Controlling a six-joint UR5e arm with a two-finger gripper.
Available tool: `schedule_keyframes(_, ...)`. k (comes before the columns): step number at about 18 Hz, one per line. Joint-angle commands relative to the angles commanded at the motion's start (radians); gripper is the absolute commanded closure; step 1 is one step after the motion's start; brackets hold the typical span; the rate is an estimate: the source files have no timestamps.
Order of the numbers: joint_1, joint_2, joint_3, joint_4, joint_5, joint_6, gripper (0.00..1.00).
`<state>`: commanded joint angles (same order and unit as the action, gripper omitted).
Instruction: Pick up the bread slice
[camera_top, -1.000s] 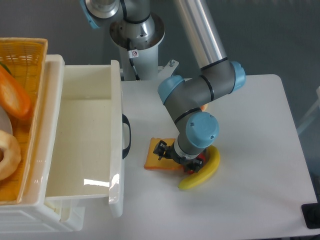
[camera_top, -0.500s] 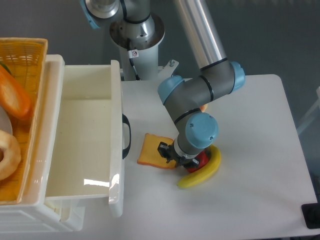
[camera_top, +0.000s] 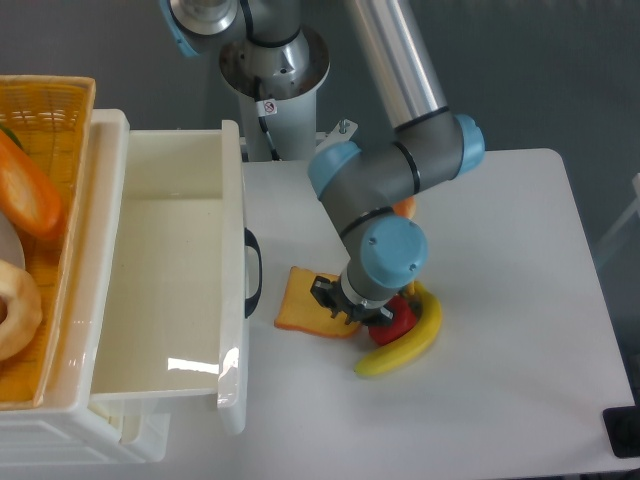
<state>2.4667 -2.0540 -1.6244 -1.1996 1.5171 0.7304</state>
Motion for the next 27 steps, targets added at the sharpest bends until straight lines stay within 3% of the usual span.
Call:
schedule_keyframes(9,-0.032,-0.008,-0.052,0.025,0.02,-0.071,0.0)
schedule_keyframes(19,-0.041,-0.058,-0.058,0.09,0.02,-0.074,0.0)
schedule_keyframes(27,-0.04,-0.064,-0.06,0.092,0.023,-0.074,0.0)
